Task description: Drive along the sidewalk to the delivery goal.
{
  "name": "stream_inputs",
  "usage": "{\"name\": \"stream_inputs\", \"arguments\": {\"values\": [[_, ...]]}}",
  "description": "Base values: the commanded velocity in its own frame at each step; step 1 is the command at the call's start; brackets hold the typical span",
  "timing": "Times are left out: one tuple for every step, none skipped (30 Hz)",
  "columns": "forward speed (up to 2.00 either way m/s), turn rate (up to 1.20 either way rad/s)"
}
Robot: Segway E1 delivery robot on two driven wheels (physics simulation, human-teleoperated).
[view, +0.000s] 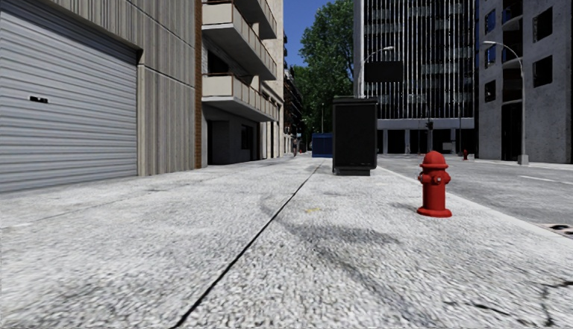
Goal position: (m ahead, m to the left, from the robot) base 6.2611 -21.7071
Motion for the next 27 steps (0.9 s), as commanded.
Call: {"name": "stream_inputs", "arguments": {"values": [[2.0,0.0],[2.0,0.0],[2.0,0.0],[2.0,0.0],[2.0,0.0],[2.0,0.0],[2.0,0.0],[2.0,0.0],[2.0,0.0],[2.0,0.0],[2.0,0.0],[2.0,0.0],[2.0,0.0],[2.0,0.0],[2.0,0.0],[2.0,0.0],[2.0,0.0],[2.0,0.0],[2.0,0.0],[2.0,0.0],[2.0,0.0],[2.0,0.0],[2.0,0.0],[2.0,0.0],[2.0,0.0],[2.0,0.0],[2.0,0.0]]}}
